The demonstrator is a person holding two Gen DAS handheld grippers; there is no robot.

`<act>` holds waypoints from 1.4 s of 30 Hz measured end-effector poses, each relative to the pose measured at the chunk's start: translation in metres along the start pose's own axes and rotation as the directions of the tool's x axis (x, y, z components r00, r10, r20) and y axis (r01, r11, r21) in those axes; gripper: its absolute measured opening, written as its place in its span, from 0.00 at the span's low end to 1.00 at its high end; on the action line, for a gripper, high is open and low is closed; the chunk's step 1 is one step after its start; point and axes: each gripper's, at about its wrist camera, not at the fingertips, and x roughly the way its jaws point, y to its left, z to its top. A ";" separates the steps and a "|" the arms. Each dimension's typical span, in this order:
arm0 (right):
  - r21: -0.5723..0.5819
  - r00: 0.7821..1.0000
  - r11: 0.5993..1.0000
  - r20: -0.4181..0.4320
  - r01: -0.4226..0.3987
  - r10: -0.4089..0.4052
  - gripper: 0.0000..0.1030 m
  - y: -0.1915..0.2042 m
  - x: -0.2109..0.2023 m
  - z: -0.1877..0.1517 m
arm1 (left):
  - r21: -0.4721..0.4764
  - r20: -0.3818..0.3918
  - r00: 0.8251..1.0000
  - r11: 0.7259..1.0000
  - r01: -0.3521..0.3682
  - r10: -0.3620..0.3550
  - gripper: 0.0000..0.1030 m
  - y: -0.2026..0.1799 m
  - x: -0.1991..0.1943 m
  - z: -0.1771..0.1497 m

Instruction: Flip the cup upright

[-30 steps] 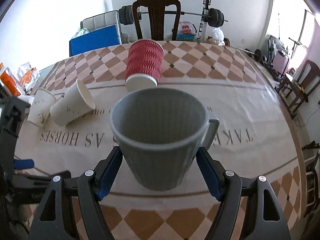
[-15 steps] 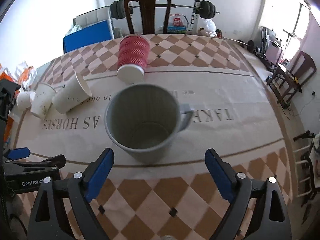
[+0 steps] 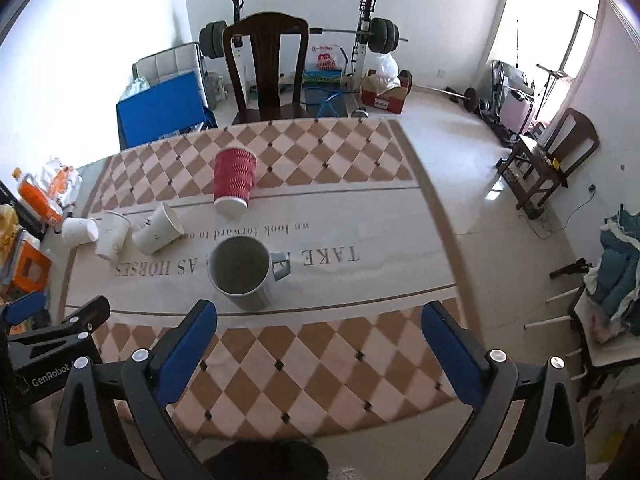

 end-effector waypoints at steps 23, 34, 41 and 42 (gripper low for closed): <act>0.000 0.996 0.998 0.052 -0.066 0.066 1.00 -0.032 -0.134 0.010 | -0.046 0.079 0.997 0.999 -0.013 0.017 1.00 0.002 -0.114 -0.003; -0.018 0.996 0.998 0.053 -0.065 0.066 1.00 -0.025 -0.143 0.012 | -0.074 0.062 0.998 0.997 -0.022 0.027 1.00 0.014 -0.115 -0.008; -0.019 0.996 0.998 0.052 -0.067 0.068 1.00 -0.024 -0.143 0.012 | -0.066 0.053 0.998 0.998 -0.016 0.019 1.00 0.017 -0.113 -0.010; -0.019 0.996 0.998 0.051 -0.067 0.068 1.00 -0.024 -0.144 0.012 | -0.067 0.053 0.998 0.998 -0.017 0.020 1.00 0.016 -0.113 -0.010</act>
